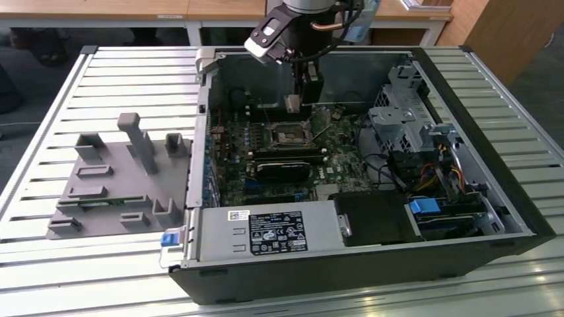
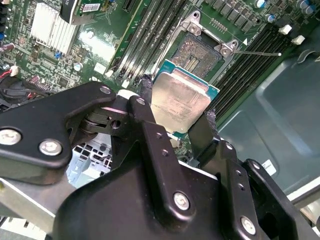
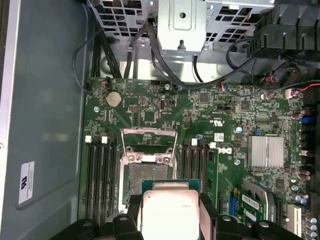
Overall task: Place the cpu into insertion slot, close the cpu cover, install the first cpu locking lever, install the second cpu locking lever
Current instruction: 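Place the cpu into insertion slot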
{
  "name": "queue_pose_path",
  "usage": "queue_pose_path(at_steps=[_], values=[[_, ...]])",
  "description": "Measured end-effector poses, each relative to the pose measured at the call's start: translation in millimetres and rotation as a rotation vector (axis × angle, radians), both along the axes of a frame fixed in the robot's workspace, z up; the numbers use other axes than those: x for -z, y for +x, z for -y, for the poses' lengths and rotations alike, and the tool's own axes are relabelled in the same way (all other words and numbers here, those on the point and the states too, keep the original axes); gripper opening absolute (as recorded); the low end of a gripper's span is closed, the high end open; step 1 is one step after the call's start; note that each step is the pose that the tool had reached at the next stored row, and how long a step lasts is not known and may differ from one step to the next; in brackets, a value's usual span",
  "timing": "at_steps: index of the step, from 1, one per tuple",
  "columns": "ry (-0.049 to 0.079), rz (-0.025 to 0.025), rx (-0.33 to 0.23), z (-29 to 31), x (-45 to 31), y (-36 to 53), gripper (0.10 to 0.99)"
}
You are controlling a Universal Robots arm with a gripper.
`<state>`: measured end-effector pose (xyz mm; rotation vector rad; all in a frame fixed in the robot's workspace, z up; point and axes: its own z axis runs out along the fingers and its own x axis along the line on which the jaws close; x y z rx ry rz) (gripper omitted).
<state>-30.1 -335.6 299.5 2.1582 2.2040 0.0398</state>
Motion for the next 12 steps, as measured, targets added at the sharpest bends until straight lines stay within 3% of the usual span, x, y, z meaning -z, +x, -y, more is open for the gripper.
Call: queue_pose_path(at_steps=[12], values=[[0.000, 0.0000, 0.000, -1.5, 13.3, 0.0, 0.537]])
